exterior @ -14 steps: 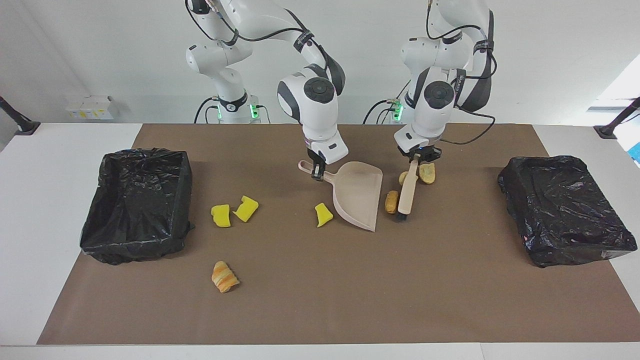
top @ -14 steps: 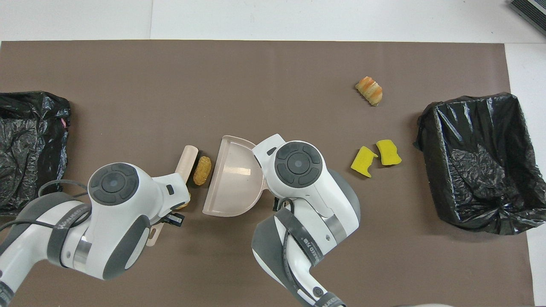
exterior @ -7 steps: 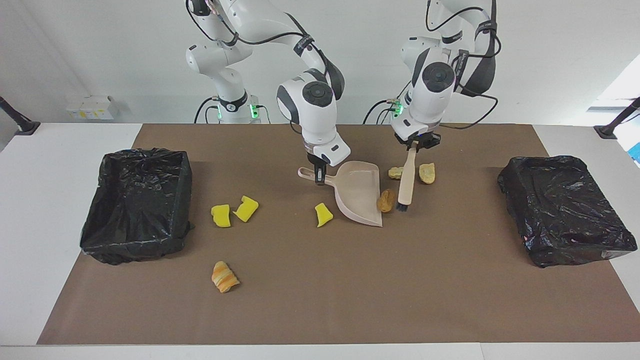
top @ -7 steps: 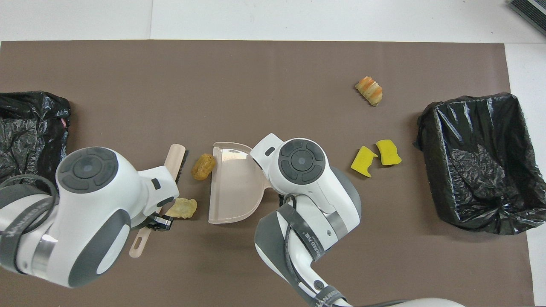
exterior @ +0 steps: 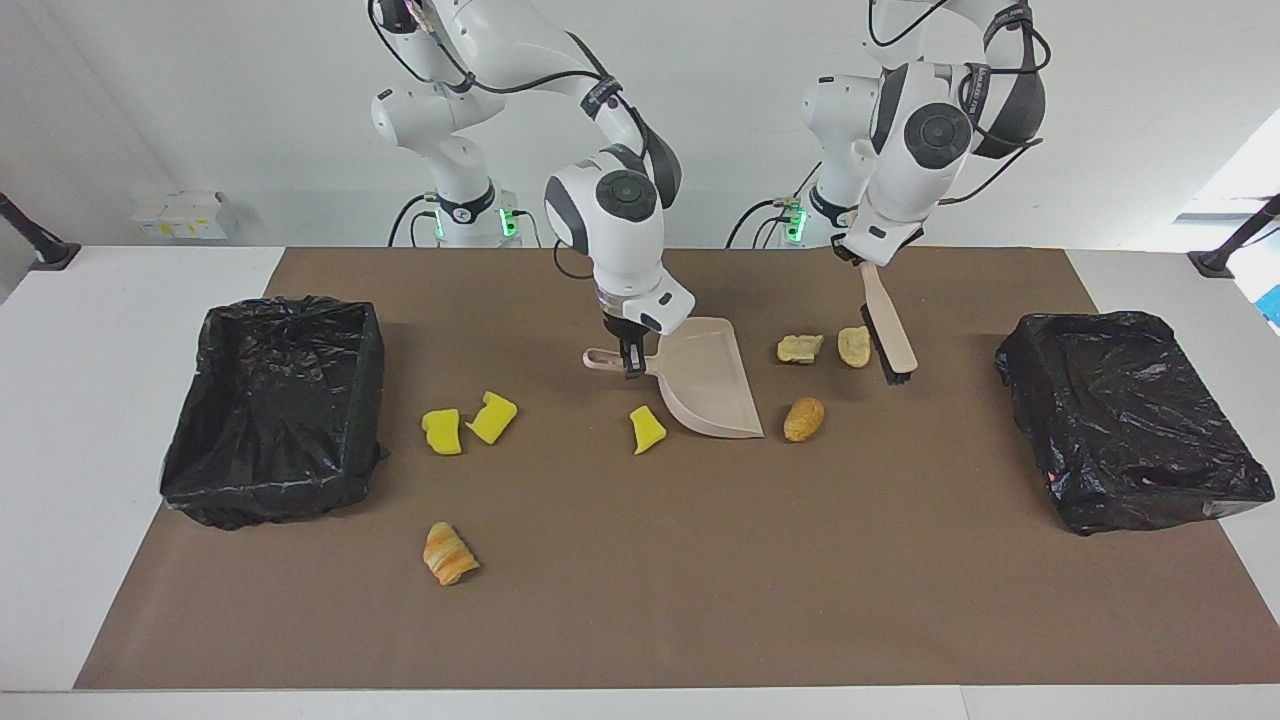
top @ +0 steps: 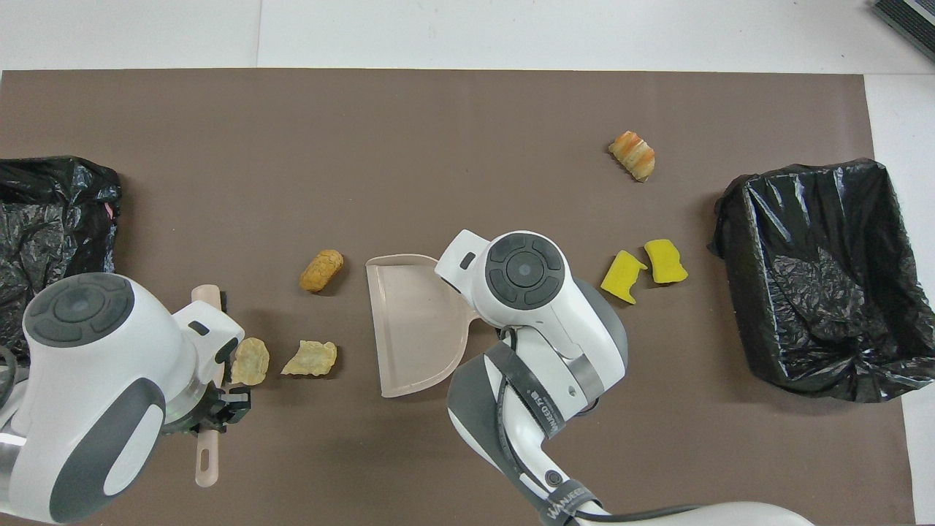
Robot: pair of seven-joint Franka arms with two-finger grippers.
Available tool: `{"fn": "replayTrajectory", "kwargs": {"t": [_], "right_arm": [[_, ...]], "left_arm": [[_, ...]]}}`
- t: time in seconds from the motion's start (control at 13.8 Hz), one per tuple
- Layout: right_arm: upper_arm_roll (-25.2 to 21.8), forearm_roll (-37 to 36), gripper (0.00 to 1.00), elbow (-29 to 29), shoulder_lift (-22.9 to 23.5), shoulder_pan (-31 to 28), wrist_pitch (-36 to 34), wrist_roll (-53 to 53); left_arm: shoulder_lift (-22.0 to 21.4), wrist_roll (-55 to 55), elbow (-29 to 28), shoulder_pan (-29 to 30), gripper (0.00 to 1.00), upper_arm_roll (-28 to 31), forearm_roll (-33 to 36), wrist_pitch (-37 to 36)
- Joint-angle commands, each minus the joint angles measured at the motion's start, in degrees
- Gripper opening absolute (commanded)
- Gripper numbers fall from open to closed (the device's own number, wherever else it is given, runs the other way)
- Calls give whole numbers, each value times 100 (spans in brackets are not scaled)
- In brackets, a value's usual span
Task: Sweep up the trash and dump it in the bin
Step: 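Sweep the bread pieces into the dustpan with the left gripper's brush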
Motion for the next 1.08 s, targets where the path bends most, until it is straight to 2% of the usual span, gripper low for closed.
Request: {"fn": "replayTrajectory", "kwargs": {"t": [0.0, 0.29, 0.43, 0.58, 0.8, 1.01], "right_arm": [[48, -157, 0, -242, -99, -45, 13, -224], [48, -157, 0, -251, -91, -10, 31, -163], [48, -157, 0, -243, -64, 17, 40, 12], [48, -157, 0, -243, -64, 26, 49, 136], [57, -157, 0, -243, -64, 26, 40, 145], [57, -157, 0, -243, -64, 26, 31, 242]], "left_arm": [[-719, -292, -828, 318, 0, -47, -20, 259], [-526, -1003, -1741, 100, 0, -82, -20, 1497], [-342, -916, -1753, -373, 0, -82, -72, 1692], [-53, -916, -1735, -988, 0, -82, -274, 2366], [675, -942, -1149, -1875, 0, -82, -1169, 2939], [1213, -881, -279, -2080, 0, -108, -1654, 3081]]}}
